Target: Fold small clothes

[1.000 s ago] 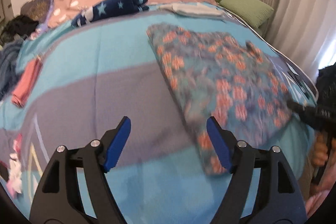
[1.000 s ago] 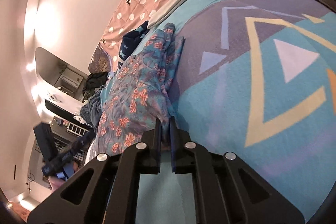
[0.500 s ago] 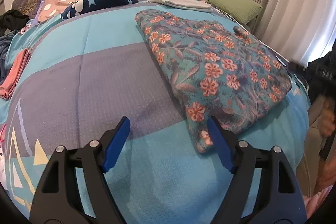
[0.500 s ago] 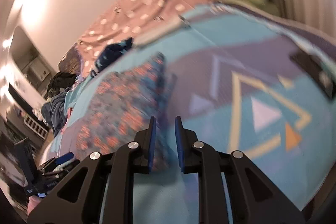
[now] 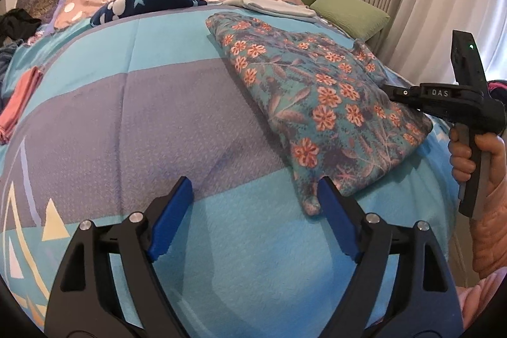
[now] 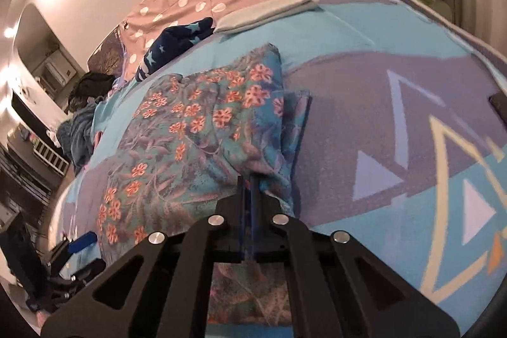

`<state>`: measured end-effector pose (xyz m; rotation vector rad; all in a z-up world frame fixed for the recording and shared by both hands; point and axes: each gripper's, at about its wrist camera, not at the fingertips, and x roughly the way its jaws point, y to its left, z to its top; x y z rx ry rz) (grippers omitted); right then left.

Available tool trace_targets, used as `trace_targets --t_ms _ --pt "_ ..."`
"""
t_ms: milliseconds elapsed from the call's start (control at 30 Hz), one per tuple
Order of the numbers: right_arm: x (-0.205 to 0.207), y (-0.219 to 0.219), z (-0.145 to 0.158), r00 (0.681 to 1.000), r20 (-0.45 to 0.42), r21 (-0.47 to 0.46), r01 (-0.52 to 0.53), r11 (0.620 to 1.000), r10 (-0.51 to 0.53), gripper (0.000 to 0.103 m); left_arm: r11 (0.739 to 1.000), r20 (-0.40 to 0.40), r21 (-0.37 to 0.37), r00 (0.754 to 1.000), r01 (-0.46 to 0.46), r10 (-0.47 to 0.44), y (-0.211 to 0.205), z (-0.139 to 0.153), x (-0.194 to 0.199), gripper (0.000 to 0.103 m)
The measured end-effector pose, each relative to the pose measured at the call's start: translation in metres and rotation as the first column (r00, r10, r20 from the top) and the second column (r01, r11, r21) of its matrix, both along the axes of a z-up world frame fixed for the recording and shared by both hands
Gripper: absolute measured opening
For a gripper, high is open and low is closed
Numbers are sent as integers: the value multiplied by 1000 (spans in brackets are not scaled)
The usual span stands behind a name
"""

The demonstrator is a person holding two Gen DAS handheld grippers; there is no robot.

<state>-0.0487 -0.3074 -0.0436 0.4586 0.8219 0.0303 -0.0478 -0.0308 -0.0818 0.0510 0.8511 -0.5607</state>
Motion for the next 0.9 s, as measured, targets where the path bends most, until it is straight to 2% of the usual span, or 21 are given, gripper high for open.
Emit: trace_targets --t_ms 100,133,167,267,333,533,667,900 --pt "-2 1 12 999 15 -13 -43 999 43 32 996 -55 -92 998 4 -9 9 9 13 83" --pt "-2 -1 18 999 29 -10 -41 999 42 49 990 -66 -139 998 3 -12 13 14 18 83" --pt "-1 -6 23 998 51 -8 -27 1000 28 59 984 -71 -178 997 2 -15 15 19 23 83" --pt "7 -20 31 999 52 -4 10 1000 -9 61 975 -66 -224 998 9 -24 14 29 40 83" --pt "12 -29 28 1000 29 7 5 1000 -5 64 976 -74 -220 997 9 -26 10 29 50 83" --pt "35 -37 -5 994 -92 78 -49 996 56 68 976 -178 -214 982 27 -67 -13 10 80 83" --pt "39 -41 -7 994 -67 96 -85 992 92 72 976 -181 -207 977 72 -110 -29 5 93 83" --pt "67 -45 -9 978 -53 149 -192 970 202 74 980 -194 -178 973 94 -128 -52 3 122 83"
